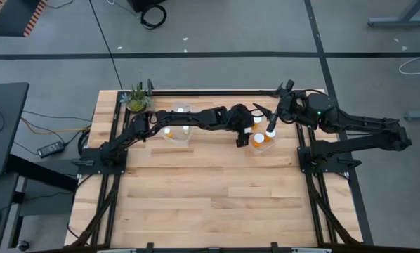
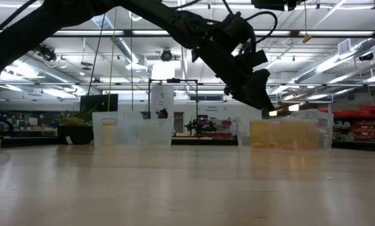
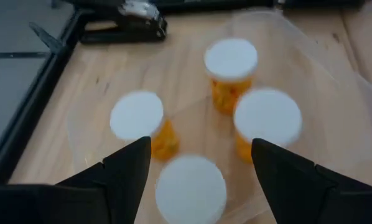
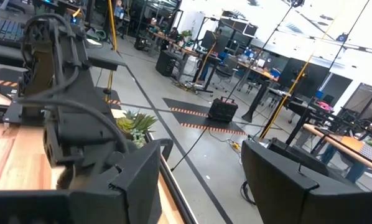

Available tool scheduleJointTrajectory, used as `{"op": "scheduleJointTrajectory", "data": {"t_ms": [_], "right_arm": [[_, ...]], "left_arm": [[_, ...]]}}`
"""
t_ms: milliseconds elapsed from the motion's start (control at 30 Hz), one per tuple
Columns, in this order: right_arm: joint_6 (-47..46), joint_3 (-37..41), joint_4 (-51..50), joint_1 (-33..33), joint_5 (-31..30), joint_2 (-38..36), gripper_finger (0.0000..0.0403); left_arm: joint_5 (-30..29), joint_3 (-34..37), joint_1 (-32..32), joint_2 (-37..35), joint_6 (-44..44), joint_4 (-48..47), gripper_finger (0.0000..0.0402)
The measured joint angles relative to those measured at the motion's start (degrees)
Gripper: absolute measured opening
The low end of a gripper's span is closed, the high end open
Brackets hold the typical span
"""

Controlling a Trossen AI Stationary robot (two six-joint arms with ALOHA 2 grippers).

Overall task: Pick and place medicine bottles into bin by pill shape (circle, oval)
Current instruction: Return to Home Position

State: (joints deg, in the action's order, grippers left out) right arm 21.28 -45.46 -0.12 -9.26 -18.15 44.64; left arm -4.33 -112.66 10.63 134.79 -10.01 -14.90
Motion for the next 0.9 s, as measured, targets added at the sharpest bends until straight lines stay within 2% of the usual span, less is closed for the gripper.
{"op": "scheduleJointTrajectory", "data": {"t_ms": [233, 433, 533, 767, 900], "right_arm": [[0.00, 0.01, -1.87, 0.00, 0.00, -0.26, 0.0233], [0.00, 0.03, -4.71, 0.00, 0.16, -0.72, 0.0233], [0.23, 0.03, -5.78, 0.00, 2.09, -0.74, 0.0233], [4.52, 0.03, -8.00, 0.00, 18.42, -0.74, 0.0233], [5.54, 0.03, -7.89, -1.14, 22.95, -0.76, 0.0230]], "left_arm": [[-3.46, 0.59, -1.65, -3.35, -4.11, -10.09, 0.0282], [-5.01, 0.63, -3.22, -6.19, -4.12, -20.88, 0.0252], [-6.21, 0.61, -4.24, -6.56, -3.53, -26.30, 0.0234], [-9.76, 0.63, -7.35, -7.90, -1.19, -39.17, 0.0198], [-12.02, 0.70, -9.66, -9.66, 0.71, -44.99, 0.0181]]}}
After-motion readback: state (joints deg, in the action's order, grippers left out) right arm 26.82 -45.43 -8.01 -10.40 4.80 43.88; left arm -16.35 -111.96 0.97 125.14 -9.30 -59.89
